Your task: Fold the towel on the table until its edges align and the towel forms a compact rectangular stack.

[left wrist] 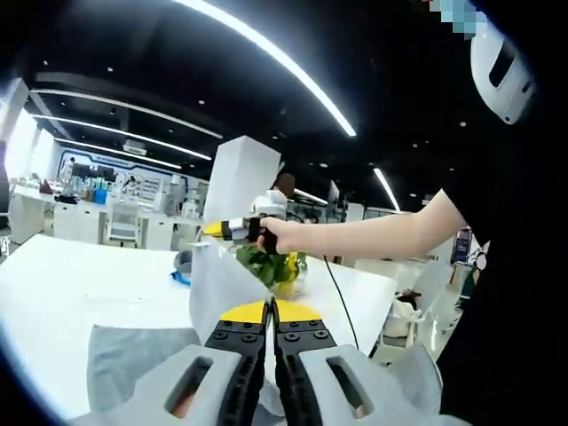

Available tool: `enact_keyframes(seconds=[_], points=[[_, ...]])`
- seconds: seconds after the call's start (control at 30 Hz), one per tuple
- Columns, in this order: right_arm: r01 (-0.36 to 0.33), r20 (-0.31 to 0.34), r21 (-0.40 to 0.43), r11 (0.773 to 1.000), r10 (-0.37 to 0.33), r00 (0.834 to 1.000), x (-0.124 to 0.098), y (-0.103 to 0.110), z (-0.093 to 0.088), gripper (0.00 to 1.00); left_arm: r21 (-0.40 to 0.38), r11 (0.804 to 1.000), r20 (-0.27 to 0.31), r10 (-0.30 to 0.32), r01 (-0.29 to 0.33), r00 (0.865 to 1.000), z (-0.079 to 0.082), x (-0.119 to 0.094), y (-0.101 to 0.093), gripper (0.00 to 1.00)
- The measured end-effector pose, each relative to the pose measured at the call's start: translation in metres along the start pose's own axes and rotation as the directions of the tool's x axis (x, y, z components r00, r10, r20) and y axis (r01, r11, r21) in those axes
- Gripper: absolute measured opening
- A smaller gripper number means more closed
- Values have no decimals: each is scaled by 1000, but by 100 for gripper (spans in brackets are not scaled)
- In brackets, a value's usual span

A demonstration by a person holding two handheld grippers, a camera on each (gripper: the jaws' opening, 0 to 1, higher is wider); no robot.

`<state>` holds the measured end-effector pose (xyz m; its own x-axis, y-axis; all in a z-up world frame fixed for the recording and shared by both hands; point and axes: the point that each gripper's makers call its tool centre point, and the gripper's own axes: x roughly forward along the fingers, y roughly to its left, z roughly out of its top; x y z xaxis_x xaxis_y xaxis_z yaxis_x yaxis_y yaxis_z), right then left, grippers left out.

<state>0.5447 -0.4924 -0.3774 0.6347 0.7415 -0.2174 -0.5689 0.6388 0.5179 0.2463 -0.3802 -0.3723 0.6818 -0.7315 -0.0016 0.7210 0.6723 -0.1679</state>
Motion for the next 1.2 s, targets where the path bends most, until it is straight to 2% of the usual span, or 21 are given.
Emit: enact_keyframes(seconds=[0.27, 0.43, 0.53, 0.7, 0.83, 1.03, 1.2], points=[[-13, -17, 19, 1000, 14, 1000, 8, 5, -9, 0, -22, 999, -4, 49, -50, 999, -6, -11, 13, 1], [-40, -5, 85, 996, 41, 999, 11, 6, -9, 0, -6, 997, -10, 78, -78, 997, -7, -17, 20, 1], [-40, -9, 98, 994, 41, 999, 12, 8, -10, 0, -11, 995, -11, 95, -96, 995, -7, -21, 24, 1], [-51, -9, 115, 992, 53, 999, 17, 13, -12, 0, -6, 995, -16, 96, -96, 995, -9, -25, 24, 1], [-55, 8, 137, 989, 54, 998, 19, 18, -10, 0, 50, 993, -41, 112, -110, 993, -12, -29, 26, 1], [-50, 4, 150, 987, 50, 999, 23, 22, -12, 0, 59, 993, -43, 101, -98, 994, -15, -33, 28, 1], [-48, -3, 165, 985, 49, 999, 25, 19, -18, 0, 35, 994, -46, 106, -105, 993, -18, -39, 33, 1]])
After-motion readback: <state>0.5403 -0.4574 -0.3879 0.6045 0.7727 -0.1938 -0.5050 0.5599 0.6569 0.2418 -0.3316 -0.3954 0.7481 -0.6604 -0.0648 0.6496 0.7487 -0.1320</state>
